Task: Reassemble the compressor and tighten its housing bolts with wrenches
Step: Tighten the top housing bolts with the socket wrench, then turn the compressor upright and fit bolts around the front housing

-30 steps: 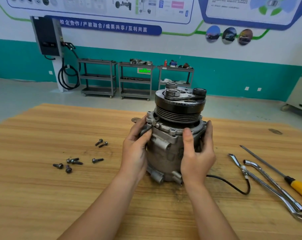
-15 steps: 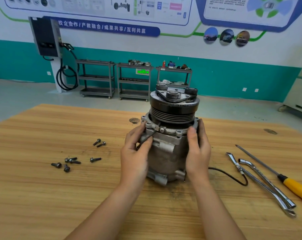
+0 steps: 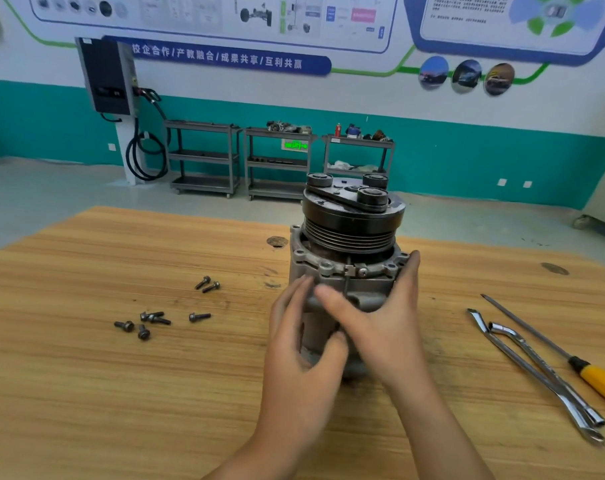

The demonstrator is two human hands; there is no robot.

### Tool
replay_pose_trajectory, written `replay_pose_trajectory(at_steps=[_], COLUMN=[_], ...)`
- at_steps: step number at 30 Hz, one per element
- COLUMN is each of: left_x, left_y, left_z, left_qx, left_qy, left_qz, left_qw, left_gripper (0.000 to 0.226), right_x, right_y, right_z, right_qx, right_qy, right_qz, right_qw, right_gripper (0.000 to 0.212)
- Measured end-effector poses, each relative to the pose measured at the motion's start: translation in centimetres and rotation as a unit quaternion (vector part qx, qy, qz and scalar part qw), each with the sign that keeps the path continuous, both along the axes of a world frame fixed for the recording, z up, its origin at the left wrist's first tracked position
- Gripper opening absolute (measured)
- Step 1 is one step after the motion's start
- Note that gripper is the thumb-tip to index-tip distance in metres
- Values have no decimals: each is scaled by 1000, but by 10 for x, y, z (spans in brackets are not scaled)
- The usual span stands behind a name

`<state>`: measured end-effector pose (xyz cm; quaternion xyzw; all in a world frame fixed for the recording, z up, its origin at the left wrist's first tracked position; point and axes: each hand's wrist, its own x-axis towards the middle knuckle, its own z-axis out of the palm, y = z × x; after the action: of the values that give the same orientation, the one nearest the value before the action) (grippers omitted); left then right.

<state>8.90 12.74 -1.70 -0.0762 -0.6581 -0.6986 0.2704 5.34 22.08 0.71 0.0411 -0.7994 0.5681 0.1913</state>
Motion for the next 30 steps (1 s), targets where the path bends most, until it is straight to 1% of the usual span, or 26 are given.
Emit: replay_pose_trajectory(at_steps=[2, 4, 6, 9, 11, 13, 14, 15, 16, 17, 18, 19, 20, 21, 22, 23, 24, 25, 26, 27, 29, 30], left_x=[5, 13, 21, 34, 39, 37, 32, 26, 17, 4, -10, -25, -40, -54, -65, -73, -78, -81, -85, -87, -88, -87], left_y=[6, 12, 16, 17, 9, -14, -31, -51, -74, -97, -119, -137, -151, -163, -169, -172, -171, -169, -168, -166, -164, -162], left_z=[2, 1, -4, -9, -9, -6, -4, -3, -4, -5, -4, -4, -4, -8, -13, -18, -22, -25, -28, -31, -33, -32], left_qx=[31, 45, 41, -2, -31, -32, -26, -34, -76, -153, -258, -367, -476, -574, -654, -710, -743, -755, -752, -751, -761, -741], left_qy=[-1, -9, -15, -10, -8, -3, -1, -1, -2, -11, -29, -54, -95, -132, -165, -185, -183, -171, -160, -158, -150, -147], left_qz=[-9, -10, -16, -46, -104, -158, -153, -114, -45, 39, 115, 165, 193, 205, 203, 199, 195, 193, 193, 192, 195, 192], left_qw=[999, 999, 999, 999, 994, 987, 988, 993, 996, 987, 959, 914, 853, 782, 710, 649, 614, 603, 609, 611, 600, 627], left_gripper=[53, 61, 70, 79, 79, 68, 57, 45, 36, 33, 28, 21, 21, 28, 32, 32, 31, 30, 30, 30, 29, 28], right_x=[1, -1, -3, -8, -8, -2, 4, 11, 18, 22, 24, 23, 21, 19, 17, 16, 17, 19, 21, 22, 22, 20], right_y=[-1, 5, 17, 37, 45, 46, 43, 35, 26, 18, 11, 7, 5, 6, 8, 12, 15, 17, 17, 17, 15, 15], right_z=[1, 2, 4, 14, 20, 18, 14, 11, 6, 0, -5, -7, -7, -6, -4, -4, -3, -1, 2, 4, 4, 2], right_qx=[36, 45, 52, 74, 83, 93, 94, 99, 115, 139, 156, 159, 151, 144, 144, 147, 149, 148, 138, 118, 88, 91], right_qy=[-6, -21, -34, -54, -71, -73, -67, -58, -47, -33, -13, 8, 24, 33, 34, 25, 13, -1, -17, -29, -32, -23], right_qz=[-6, 10, 44, 109, 122, 87, 67, 55, 51, 47, 37, 22, 7, -1, -1, 7, 20, 34, 45, 51, 46, 38], right_qw=[999, 999, 997, 990, 987, 989, 991, 992, 991, 989, 987, 987, 988, 989, 989, 989, 988, 988, 989, 991, 994, 995], right_gripper=[156, 158, 153, 142, 142, 142, 142, 140, 137, 132, 128, 126, 124, 122, 122, 121, 122, 122, 123, 127, 138, 137])
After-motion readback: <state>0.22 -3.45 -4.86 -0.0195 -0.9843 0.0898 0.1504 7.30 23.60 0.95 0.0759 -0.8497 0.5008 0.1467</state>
